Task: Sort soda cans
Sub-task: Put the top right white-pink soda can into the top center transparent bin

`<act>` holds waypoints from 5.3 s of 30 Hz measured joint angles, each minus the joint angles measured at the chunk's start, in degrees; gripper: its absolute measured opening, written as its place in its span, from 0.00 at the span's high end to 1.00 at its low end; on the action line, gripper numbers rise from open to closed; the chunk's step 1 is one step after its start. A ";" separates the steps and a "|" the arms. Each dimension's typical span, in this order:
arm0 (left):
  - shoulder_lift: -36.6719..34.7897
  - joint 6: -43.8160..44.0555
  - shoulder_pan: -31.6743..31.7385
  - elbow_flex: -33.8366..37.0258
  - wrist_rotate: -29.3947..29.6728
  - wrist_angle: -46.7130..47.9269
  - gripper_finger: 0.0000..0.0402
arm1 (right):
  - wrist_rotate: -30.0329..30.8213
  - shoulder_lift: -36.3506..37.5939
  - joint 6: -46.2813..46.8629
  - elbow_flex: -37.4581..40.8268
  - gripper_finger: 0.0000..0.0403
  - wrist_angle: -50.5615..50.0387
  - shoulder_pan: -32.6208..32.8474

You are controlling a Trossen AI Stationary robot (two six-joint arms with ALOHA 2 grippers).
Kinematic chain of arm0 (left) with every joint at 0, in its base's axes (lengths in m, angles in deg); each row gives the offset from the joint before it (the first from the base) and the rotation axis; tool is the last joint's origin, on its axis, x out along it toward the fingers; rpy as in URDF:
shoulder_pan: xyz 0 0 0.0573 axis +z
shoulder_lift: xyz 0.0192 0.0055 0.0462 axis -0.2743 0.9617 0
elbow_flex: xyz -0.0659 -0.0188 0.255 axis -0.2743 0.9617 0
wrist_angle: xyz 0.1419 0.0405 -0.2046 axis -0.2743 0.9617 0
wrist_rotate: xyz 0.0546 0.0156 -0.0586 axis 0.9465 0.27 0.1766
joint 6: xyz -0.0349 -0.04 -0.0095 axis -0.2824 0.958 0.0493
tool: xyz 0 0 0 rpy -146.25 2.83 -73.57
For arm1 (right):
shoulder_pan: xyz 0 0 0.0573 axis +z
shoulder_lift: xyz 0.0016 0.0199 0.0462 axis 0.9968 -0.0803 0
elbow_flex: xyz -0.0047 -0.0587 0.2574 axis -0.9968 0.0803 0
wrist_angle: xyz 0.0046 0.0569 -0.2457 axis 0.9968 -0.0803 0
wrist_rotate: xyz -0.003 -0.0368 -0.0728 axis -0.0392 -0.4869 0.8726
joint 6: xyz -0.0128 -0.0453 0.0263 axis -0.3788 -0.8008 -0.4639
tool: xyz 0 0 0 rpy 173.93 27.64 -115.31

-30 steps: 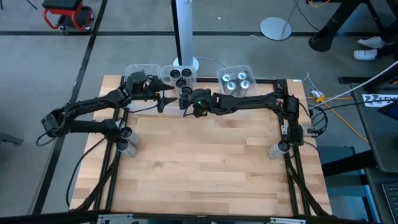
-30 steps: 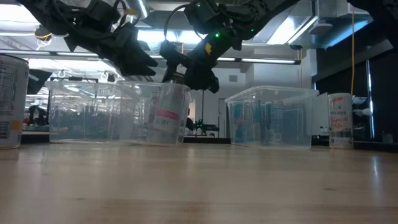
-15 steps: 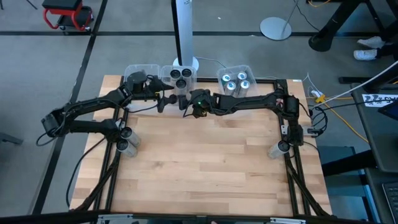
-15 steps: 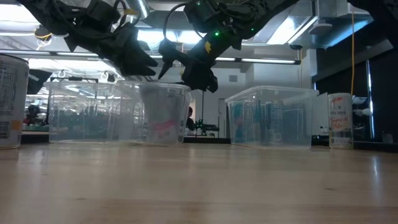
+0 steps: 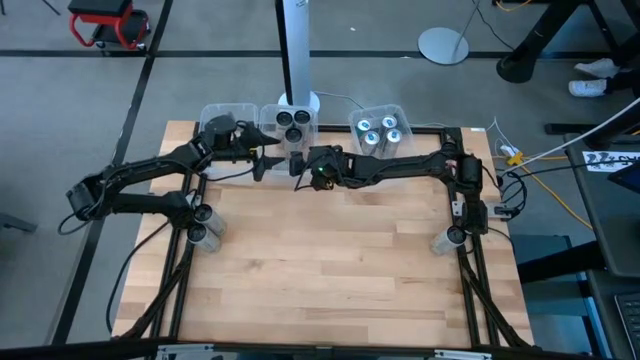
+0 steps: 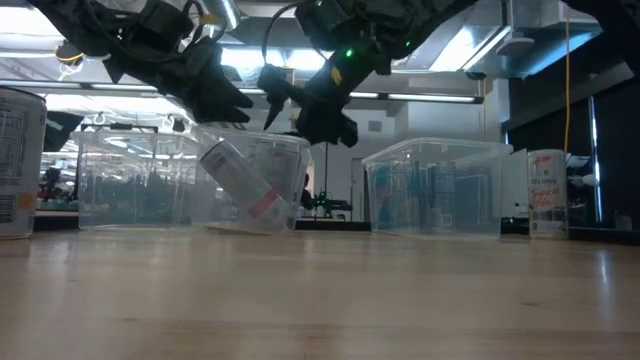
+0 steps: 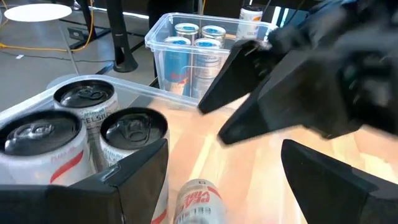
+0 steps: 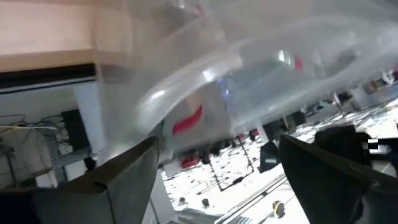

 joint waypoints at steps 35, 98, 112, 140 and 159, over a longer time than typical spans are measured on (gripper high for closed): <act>11.83 4.51 -3.08 -30.79 24.41 43.63 0.25 | -17.96 32.29 36.82 12.28 0.24 -25.61 -9.27; 21.73 25.10 -7.45 -33.75 10.62 60.30 0.25 | -20.59 14.37 42.55 28.46 0.24 24.82 -5.02; 21.75 24.80 -7.50 -33.64 10.27 59.33 0.25 | -20.76 14.37 42.39 28.46 0.24 27.49 -5.02; 23.44 21.14 -7.54 -33.81 8.73 46.39 0.25 | -20.87 7.05 41.02 25.55 0.24 30.90 -5.41; 24.24 13.90 -8.30 -33.46 9.16 33.55 0.25 | -20.24 7.05 41.03 25.44 0.24 30.72 -5.35</act>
